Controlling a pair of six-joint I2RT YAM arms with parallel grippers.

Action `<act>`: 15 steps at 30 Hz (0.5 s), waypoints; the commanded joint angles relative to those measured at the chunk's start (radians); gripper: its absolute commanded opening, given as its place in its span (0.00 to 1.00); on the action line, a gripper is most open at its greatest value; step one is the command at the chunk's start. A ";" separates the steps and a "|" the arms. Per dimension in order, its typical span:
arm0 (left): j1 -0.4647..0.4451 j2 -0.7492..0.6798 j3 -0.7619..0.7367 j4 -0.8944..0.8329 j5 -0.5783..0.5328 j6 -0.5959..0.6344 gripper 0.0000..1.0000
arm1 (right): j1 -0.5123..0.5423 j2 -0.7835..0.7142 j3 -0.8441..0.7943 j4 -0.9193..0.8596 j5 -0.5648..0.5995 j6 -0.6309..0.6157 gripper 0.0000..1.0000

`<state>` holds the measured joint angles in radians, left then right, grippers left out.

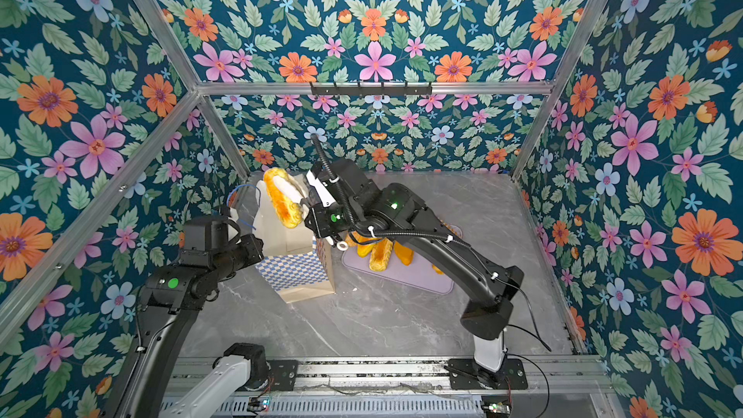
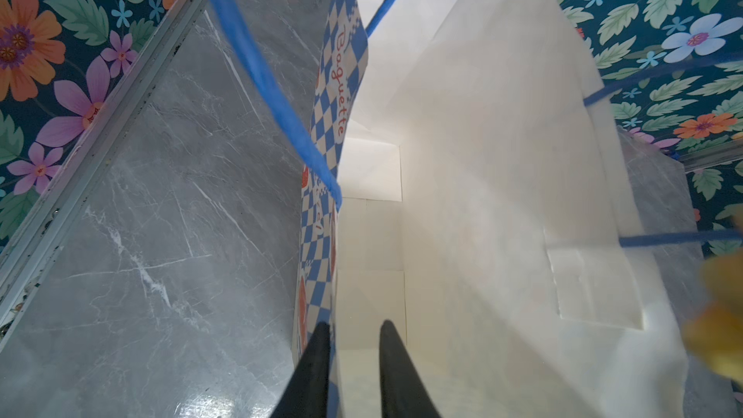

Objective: Place the fake bread into the paper bag
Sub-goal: 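Carry the bread in the tongs over the open bag held by the left gripper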

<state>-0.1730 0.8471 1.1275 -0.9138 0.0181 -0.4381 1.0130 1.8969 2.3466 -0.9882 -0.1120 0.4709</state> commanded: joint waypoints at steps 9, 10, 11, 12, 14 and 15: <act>0.000 -0.008 -0.002 0.005 0.000 0.003 0.13 | 0.012 0.151 0.163 -0.101 0.071 -0.016 0.15; 0.000 -0.008 -0.003 0.006 -0.001 0.004 0.13 | 0.013 0.153 0.160 -0.103 0.072 -0.015 0.15; 0.000 -0.008 -0.002 0.006 -0.002 0.004 0.13 | 0.015 0.154 0.155 -0.104 0.074 -0.017 0.15; 0.000 -0.008 -0.005 0.006 -0.002 0.005 0.13 | 0.016 0.157 0.150 -0.106 0.075 -0.017 0.15; 0.001 -0.008 -0.007 0.007 -0.004 0.006 0.13 | 0.016 0.156 0.136 -0.110 0.077 -0.017 0.16; 0.000 -0.008 -0.008 0.008 -0.004 0.006 0.13 | 0.016 0.157 0.130 -0.114 0.077 -0.017 0.16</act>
<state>-0.1730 0.8398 1.1221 -0.9142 0.0181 -0.4381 1.0283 2.0537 2.4840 -1.1019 -0.0502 0.4652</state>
